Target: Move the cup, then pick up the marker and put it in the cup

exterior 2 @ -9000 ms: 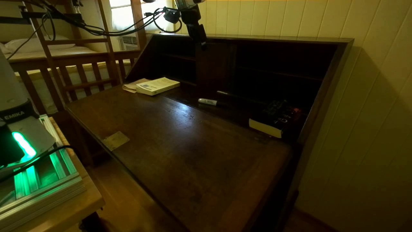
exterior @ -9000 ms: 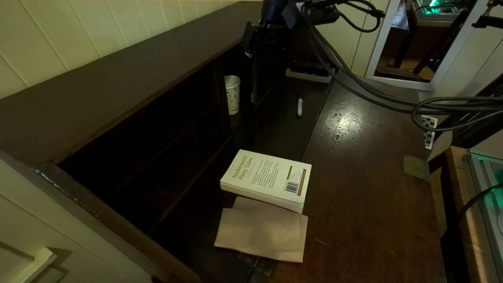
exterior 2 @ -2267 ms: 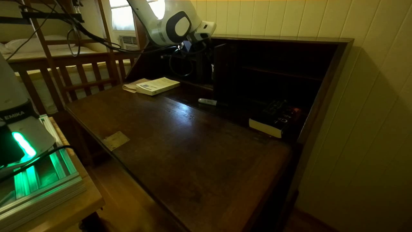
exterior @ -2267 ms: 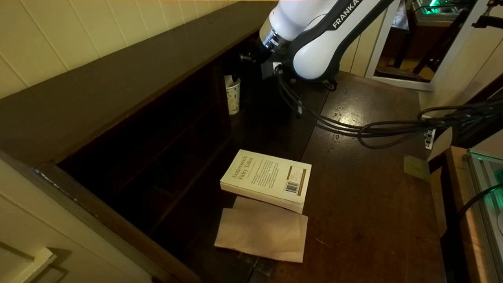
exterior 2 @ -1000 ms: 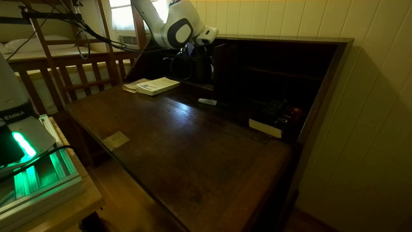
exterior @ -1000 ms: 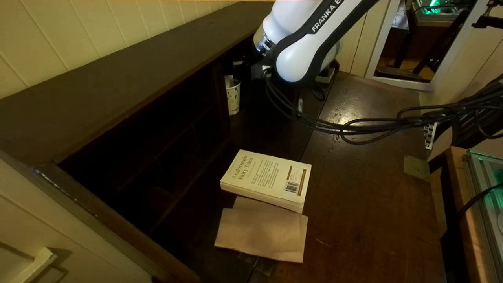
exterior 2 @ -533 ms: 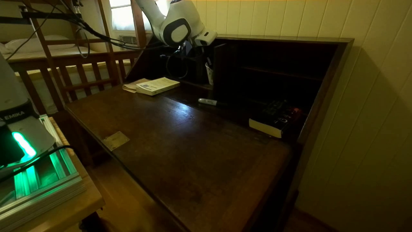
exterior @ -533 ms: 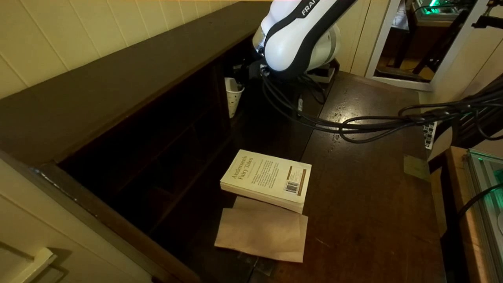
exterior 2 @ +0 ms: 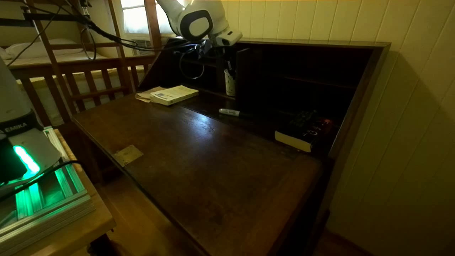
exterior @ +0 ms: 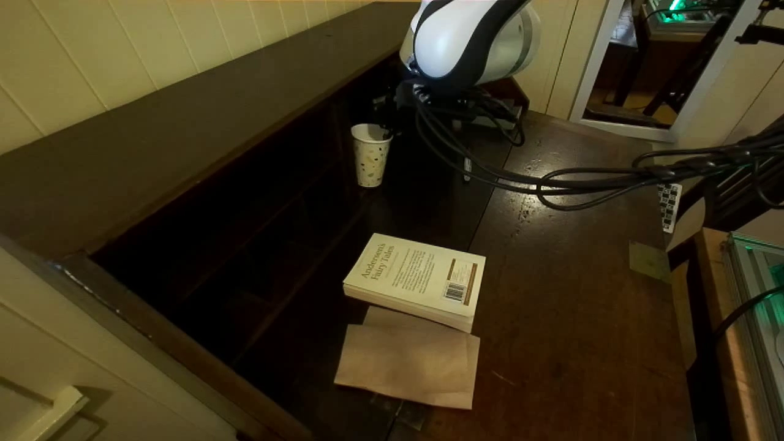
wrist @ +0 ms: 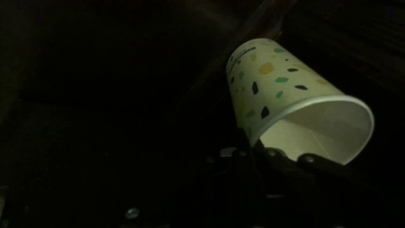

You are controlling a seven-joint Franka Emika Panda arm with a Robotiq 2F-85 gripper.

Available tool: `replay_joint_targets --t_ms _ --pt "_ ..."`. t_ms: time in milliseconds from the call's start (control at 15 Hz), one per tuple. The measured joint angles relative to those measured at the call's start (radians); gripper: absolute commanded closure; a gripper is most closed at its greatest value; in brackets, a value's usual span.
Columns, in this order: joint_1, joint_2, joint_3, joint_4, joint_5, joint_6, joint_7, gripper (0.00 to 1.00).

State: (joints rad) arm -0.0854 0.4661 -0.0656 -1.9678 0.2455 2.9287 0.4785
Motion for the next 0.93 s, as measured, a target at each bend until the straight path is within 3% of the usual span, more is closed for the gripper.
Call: replay_joint_targets --t_ms 333,933 --pt "0.078 -0.044 -0.079 -0.057 -0.014 -0.019 0.0 0.99" --pt "0.118 -0.163 -0.079 -0.228 -0.017 -0.036 -0.074 0.99"
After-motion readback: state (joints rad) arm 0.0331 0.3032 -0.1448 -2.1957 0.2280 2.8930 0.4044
